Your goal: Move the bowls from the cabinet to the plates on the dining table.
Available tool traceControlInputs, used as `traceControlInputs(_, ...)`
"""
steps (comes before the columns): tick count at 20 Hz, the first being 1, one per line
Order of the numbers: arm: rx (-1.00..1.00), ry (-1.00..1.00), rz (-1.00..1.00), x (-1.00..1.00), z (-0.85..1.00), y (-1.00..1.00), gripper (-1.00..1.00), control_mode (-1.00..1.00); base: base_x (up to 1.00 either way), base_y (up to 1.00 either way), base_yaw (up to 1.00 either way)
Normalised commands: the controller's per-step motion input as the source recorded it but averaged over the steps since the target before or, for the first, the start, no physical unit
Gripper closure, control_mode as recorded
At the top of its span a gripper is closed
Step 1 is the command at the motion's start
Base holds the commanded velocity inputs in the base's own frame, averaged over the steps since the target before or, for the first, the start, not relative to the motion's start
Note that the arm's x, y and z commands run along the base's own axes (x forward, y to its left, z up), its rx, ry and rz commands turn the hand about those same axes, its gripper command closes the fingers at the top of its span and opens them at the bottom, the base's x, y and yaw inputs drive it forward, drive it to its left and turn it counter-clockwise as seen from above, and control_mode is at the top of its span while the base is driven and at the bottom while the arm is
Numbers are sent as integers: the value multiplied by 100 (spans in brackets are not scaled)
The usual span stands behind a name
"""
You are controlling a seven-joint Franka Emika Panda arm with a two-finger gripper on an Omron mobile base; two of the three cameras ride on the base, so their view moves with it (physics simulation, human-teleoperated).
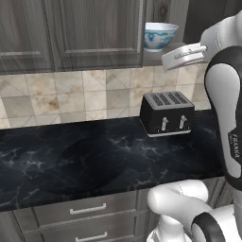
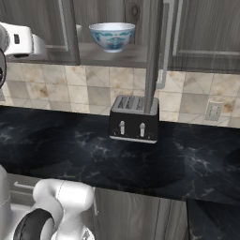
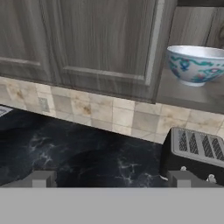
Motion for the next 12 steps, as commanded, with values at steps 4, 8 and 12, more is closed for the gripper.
traceControlInputs(4, 0, 10, 0, 22, 0, 16, -100, -100, 0, 0, 0)
traceControlInputs(8, 0, 0, -6, 33, -2, 2, -100, -100, 0, 0, 0)
traceControlInputs(12, 0, 0, -16, 46, -15, 0, -100, -100, 0, 0, 0)
